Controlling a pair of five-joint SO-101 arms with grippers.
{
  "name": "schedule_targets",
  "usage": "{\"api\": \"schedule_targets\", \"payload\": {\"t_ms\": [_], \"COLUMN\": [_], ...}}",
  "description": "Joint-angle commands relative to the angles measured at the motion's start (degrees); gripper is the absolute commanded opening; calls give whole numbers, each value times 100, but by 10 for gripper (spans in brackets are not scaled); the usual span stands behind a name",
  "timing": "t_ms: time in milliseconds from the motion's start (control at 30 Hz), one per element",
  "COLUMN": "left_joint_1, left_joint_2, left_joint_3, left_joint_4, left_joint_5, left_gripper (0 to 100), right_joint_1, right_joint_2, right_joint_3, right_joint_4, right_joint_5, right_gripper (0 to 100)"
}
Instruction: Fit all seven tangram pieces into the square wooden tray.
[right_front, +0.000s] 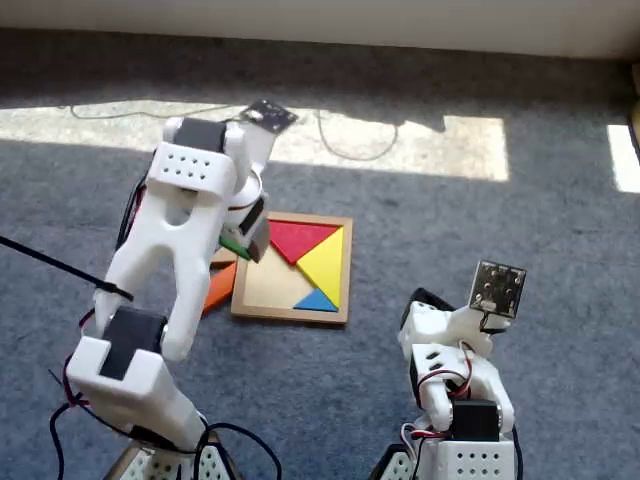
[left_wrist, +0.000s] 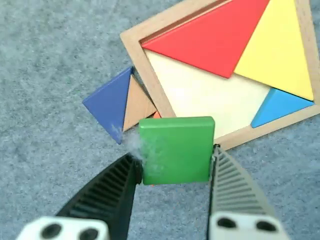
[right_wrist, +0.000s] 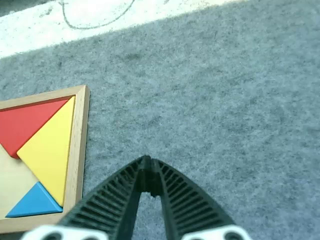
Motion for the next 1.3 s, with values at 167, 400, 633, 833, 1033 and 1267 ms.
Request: {"api": "schedule_targets", "payload": {"t_ms": [167, 400, 633, 833, 1033, 1267], "left_joint_1": [760, 1095, 1015, 901, 813, 479], "left_joint_2": [-1780, -1455, -523, -426, -796, -1341], "left_joint_3": [3037, 3451, 2800, 2220, 2062, 2308], "left_joint_4": [-2488, -2980, -2963, -2620, -2268, -2303], "left_joint_5": [-299, -712, -466, -431, -105, -26], "left_gripper": [124, 167, 222, 223, 292, 294], "right_joint_1": [66, 66, 66, 66, 66, 66], "right_joint_2": [-84, -84, -84, -84, -84, -84], "right_joint_3": [681, 681, 681, 681, 681, 681], "right_joint_4": [4, 4, 4, 4, 4, 4], "right_joint_5": [70, 70, 70, 70, 70, 70], "right_gripper": [5, 5, 5, 5, 5, 5]}}
